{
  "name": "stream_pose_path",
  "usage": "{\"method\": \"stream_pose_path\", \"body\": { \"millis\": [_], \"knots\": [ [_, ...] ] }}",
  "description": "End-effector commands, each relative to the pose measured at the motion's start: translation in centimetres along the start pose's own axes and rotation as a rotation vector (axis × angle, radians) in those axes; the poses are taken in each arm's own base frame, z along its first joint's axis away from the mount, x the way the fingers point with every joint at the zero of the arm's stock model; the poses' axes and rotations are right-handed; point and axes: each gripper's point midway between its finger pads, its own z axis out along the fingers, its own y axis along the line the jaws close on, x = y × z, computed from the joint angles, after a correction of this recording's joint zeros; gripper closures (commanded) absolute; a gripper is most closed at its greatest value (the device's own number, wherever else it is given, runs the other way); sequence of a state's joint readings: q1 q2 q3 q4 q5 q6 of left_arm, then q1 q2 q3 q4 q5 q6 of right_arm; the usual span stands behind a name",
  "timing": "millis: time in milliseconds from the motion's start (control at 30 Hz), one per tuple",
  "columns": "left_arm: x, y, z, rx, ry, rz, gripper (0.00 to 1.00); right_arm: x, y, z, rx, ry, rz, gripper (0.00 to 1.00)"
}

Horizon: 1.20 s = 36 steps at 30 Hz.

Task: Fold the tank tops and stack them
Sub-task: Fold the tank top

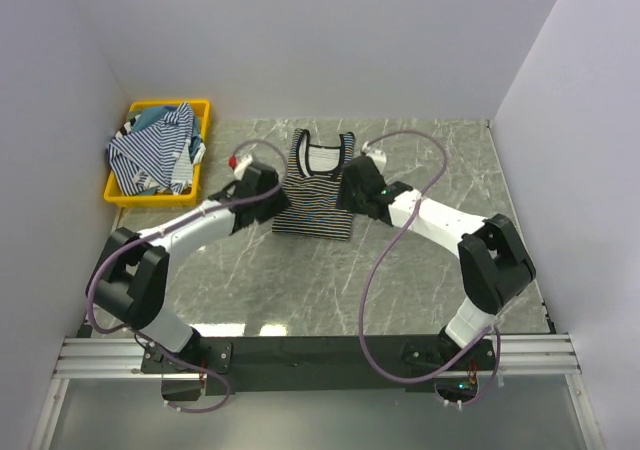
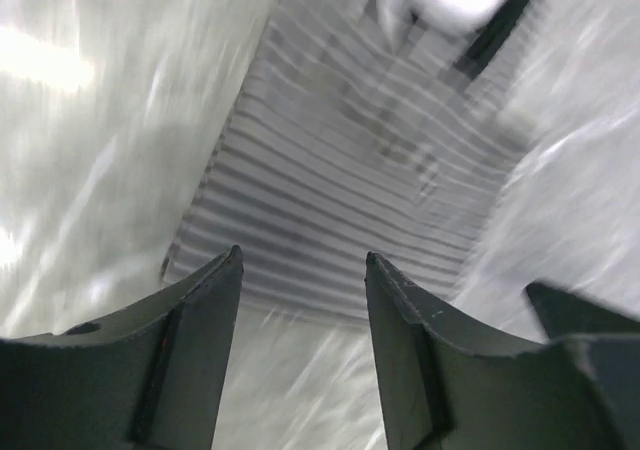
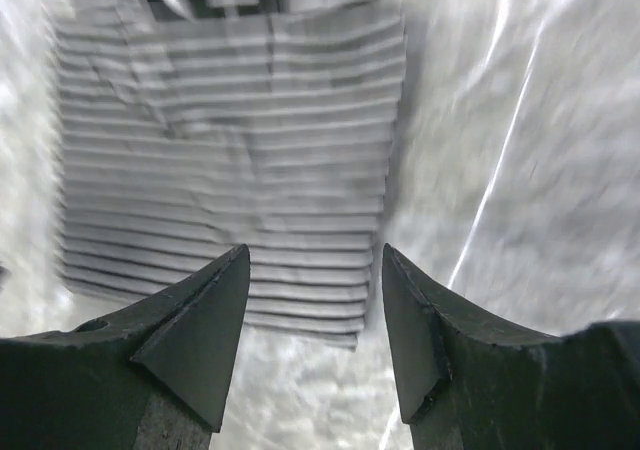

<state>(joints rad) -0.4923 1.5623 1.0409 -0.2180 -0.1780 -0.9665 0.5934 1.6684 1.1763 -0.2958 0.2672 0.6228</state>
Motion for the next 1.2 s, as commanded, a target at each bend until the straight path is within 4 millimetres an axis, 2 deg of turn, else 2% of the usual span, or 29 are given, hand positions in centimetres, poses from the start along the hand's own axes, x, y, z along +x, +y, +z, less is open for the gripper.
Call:
{"method": "stream_pose_path", "body": {
  "millis": [0,67,100,133,233,300,400,500,600,633,667,767,900,1167],
  "knots": [
    [3.3,1.9,-0.4,-0.032,0.019,-0.016,0.41,3.2,0.1,-0.2,-0.013,0.021,-0.004,0.38],
    [4.3,3.3,-0.4,-0.073,0.029,0.003,0.41,4.3,-0.1,0.0,0.005,0.042,-0.018,0.38],
    [4.7,4.2,-0.5,-0.101,0.035,0.006,0.39,5.8,-0.3,0.0,0.022,0.060,-0.044,0.38],
    [5.3,5.6,-0.6,-0.134,0.038,0.009,0.38,6.3,-0.7,0.0,0.037,0.061,-0.048,0.38],
    [6.1,7.3,-1.3,-0.137,0.031,-0.008,0.32,8.4,-1.5,-0.1,0.019,0.082,-0.014,0.37],
    [6.1,7.2,-1.6,-0.109,0.023,0.001,0.30,9.4,-2.1,-0.2,0.015,0.090,0.009,0.36],
    [6.2,6.4,-1.5,-0.059,0.029,0.012,0.29,10.2,-1.8,-0.1,-0.009,0.099,0.036,0.36],
    [5.8,5.6,-1.3,-0.017,0.014,-0.001,0.29,10.5,-1.6,-0.1,-0.033,0.095,0.068,0.37],
    [5.0,5.7,-0.9,0.003,0.001,-0.033,0.30,10.5,-1.4,-0.3,-0.057,0.083,0.103,0.37],
    [5.2,6.3,-0.7,-0.008,0.011,-0.035,0.31,10.2,-1.2,-0.4,-0.069,0.069,0.118,0.38],
    [4.1,5.9,-0.4,0.021,-0.018,-0.058,0.31,10.2,-1.1,-0.5,-0.080,0.064,0.127,0.38],
    [4.1,6.3,0.6,0.025,0.002,-0.072,0.34,9.9,-1.0,-0.9,-0.101,0.043,0.163,0.38],
    [4.6,6.0,1.7,0.034,0.040,-0.073,0.41,10.0,-1.2,-0.5,-0.088,0.046,0.183,0.39],
    [5.7,6.9,2.6,0.000,0.072,-0.081,0.43,10.4,-1.3,0.2,-0.101,0.052,0.240,0.40]
  ]
}}
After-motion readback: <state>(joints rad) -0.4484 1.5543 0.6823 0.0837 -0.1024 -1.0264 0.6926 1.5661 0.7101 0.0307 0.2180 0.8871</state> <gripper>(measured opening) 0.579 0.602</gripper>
